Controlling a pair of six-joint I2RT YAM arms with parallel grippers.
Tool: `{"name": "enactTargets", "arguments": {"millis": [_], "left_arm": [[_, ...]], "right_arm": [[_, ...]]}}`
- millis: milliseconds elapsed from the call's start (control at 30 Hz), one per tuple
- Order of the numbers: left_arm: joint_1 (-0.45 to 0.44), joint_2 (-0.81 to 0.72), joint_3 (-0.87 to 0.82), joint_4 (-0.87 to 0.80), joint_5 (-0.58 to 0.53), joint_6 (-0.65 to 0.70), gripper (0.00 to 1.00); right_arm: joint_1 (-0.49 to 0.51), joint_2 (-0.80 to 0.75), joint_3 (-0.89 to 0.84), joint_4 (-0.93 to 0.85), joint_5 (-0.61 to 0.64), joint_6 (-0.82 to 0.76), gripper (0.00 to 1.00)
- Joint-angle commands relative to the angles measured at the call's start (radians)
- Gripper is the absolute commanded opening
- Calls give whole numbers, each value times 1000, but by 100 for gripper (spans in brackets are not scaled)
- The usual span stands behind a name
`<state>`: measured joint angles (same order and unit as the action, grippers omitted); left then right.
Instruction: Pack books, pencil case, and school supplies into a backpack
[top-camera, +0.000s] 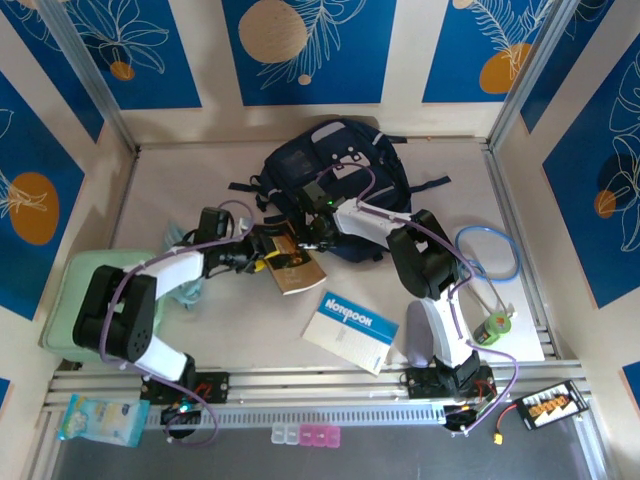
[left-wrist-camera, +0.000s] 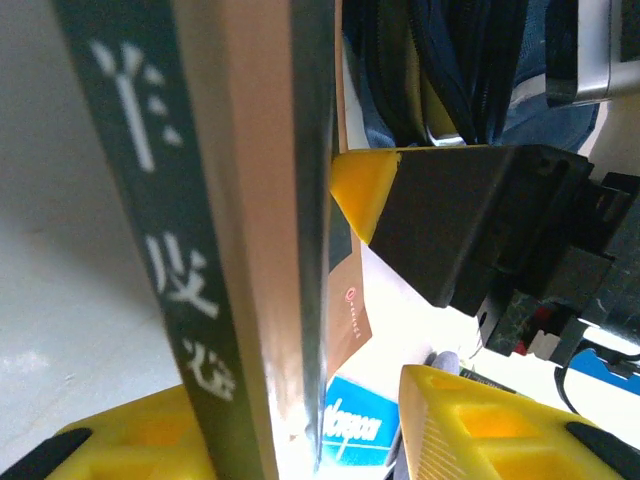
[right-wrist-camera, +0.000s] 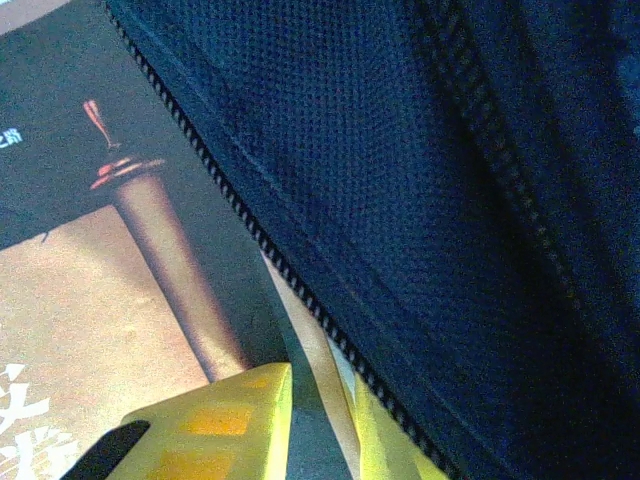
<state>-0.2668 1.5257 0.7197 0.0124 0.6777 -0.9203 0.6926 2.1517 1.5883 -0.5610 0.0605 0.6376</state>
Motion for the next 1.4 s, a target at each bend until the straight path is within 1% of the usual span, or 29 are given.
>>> {"name": "enactTargets", "arguments": {"millis": [0, 67, 133, 233, 300, 400, 467, 533, 700, 833, 933, 1033, 1100, 1233, 1367], "left_arm": [[-14, 22, 24, 65, 54, 7, 38], [-14, 19, 39, 26, 39, 36, 37], [-14, 9, 51, -19, 10, 68, 34], [-14, -18, 67, -75, -30, 108, 23], [-13, -40, 69, -96, -45, 126, 18], [-9, -84, 66, -134, -74, 149, 7], [-8, -130, 70, -165, -91, 170, 1], [-5, -179, 77, -192, -116, 187, 0], [-4, -283, 126, -185, -151, 168, 0], [-4, -313, 181, -53, -138, 102, 0], [-5, -292, 215, 76, -133, 34, 0], [-6, -245, 225, 256, -126, -84, 0], [-6, -204, 234, 379, -112, -158, 0], [-17, -131, 293, 464, -114, -253, 0], [-29, -83, 302, 593, -141, -367, 0]], "right_arm": [[24, 86, -47, -63, -39, 25, 23], [23, 82, -41, -78, -30, 29, 23], [22, 71, -40, -86, -24, 30, 23], [22, 41, -33, -100, -9, 34, 24], [24, 8, -24, -111, -2, 33, 25], [24, -75, -16, -115, 11, 28, 31], [22, -154, -28, -92, 23, 31, 39], [15, -229, -51, -59, 27, 46, 47], [-28, -430, -155, 59, -6, 100, 54], [-101, -582, -306, 223, -88, 174, 65], [-190, -667, -432, 389, -209, 271, 74], [-276, -708, -532, 554, -345, 377, 78], [-310, -718, -576, 663, -417, 437, 82], [-331, -689, -607, 872, -530, 567, 87], [-324, -637, -629, 1084, -571, 691, 92]]}}
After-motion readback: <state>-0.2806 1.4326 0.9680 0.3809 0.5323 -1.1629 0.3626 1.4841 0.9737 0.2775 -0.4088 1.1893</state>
